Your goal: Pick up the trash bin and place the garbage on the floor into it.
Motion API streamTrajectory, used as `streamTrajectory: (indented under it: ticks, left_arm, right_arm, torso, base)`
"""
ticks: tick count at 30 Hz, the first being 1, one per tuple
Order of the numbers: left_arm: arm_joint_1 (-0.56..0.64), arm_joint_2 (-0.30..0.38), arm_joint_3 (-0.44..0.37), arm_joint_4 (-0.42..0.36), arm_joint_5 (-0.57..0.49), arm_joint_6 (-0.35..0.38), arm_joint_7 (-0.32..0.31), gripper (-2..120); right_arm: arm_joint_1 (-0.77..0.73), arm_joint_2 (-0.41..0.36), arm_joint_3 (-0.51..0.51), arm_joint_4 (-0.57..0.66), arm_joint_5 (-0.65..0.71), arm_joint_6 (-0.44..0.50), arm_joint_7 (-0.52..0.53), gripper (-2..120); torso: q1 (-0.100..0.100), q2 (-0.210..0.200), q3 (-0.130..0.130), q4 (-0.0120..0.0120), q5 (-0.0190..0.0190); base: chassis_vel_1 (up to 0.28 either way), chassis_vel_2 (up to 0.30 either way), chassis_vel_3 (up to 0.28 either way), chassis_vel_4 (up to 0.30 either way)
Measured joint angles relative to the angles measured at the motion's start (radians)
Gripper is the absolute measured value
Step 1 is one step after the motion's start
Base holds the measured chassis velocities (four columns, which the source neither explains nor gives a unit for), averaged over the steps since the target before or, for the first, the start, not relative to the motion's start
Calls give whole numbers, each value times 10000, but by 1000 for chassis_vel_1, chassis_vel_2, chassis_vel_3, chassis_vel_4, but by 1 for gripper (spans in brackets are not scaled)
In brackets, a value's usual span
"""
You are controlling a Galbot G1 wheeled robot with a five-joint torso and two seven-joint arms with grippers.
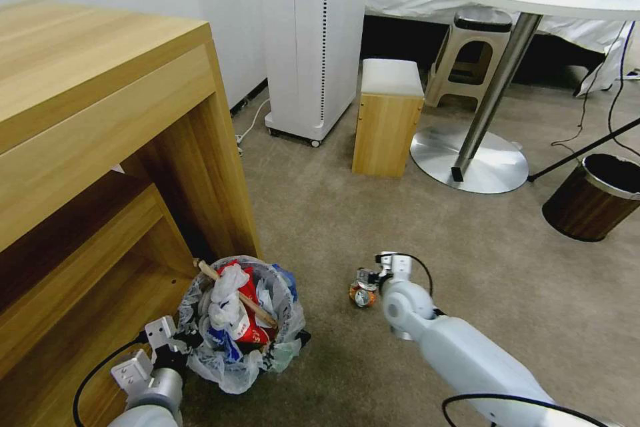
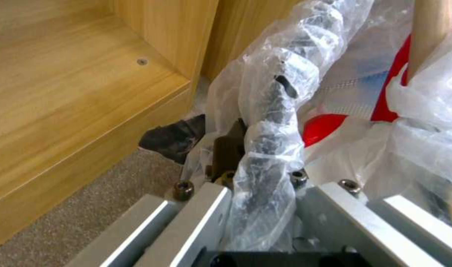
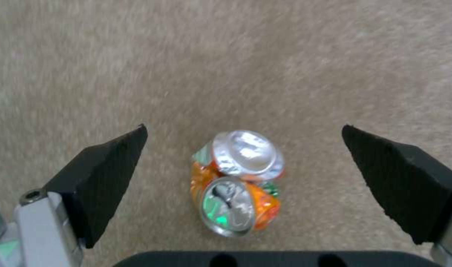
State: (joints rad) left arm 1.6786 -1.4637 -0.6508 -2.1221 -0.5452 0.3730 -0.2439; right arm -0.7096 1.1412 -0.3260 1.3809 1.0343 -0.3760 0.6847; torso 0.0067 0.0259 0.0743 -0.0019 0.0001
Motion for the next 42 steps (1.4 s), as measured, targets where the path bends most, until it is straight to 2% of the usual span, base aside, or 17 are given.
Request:
streamTrajectory:
  ticks: [14,31,42]
  left_arm:
    - [-127,70,92,138,-6,-42,11,0]
    - [-264,219,200,310,-144,-92,99,0]
    - [-276,216,257,313,-147,-112,131,0]
  right_arm:
    - [213,185,-1067,-1601,-652,-6,-403,100]
    - [738,206,-1442,-2277,-1316,421,-828,96]
    - [1077,687,-1921,-3096,-1586,544,-1055,95]
  torso:
    - [0,0,0,-2,-1]
    - [0,0,-1,-3,-2]
    - [0,0,-1,-3,-1]
  base:
    - [0,0,0,0]
    - [0,0,0,0]
    - [0,0,0,0]
